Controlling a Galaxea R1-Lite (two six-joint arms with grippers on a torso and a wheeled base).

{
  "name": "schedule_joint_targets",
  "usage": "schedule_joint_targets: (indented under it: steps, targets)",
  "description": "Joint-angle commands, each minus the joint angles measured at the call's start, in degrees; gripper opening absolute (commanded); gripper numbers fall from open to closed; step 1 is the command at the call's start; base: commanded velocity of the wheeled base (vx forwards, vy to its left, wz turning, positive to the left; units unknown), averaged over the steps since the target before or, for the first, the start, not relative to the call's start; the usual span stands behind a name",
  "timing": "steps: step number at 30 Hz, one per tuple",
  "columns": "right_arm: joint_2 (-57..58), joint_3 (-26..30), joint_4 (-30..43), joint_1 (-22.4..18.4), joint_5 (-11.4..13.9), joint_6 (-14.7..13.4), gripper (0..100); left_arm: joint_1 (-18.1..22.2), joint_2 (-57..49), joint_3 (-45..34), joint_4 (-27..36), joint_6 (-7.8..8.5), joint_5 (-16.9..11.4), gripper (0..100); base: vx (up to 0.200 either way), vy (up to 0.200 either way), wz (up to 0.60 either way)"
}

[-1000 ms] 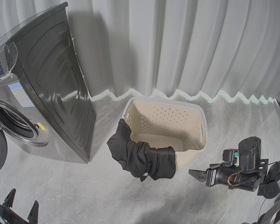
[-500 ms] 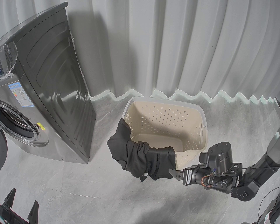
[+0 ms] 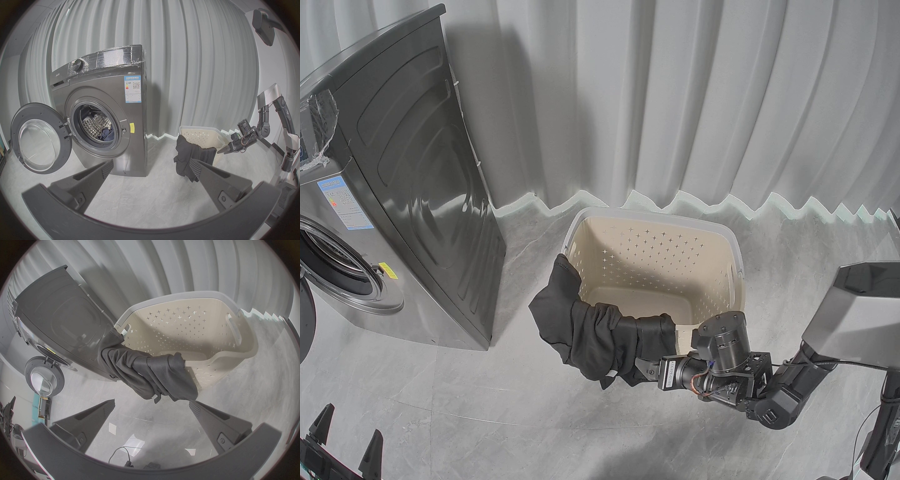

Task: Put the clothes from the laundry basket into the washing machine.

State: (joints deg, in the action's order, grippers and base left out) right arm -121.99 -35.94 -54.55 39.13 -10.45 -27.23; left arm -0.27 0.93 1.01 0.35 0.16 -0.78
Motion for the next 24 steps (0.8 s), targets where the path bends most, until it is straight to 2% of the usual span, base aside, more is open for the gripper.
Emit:
schedule_joint_targets:
  steps: [1,4,12,15,24]
  targets:
    - [-5.2,-2.4,-1.7,-0.2,-0.1,0.1,100,0.0,-0.8,-0.8,0.0,0.02,0.0,100,0.0,0.0,0.0]
    - [-7.6,-4.5,-2.8,-0.6,-1.2,0.6,100,0.0,-0.8,-0.8,0.0,0.02,0.0,100,0.0,0.0,0.0]
    - [-9.9,-8.7,-3.5,-0.9,-1.6,0.8,100,0.0,-0.8,-0.8,0.0,0.02,0.0,100,0.0,0.0,0.0]
    - [-11.0,-10.4,-3.5,-1.0,-2.7,0.9,100,0.0,-0.8,-0.8,0.0,0.02,0.0,100,0.0,0.0,0.0]
    - [-13.8,-13.7,-3.6,-2.1,-2.9,0.7,100,0.0,-0.8,-0.8,0.0,-0.07,0.0,100,0.0,0.0,0.0]
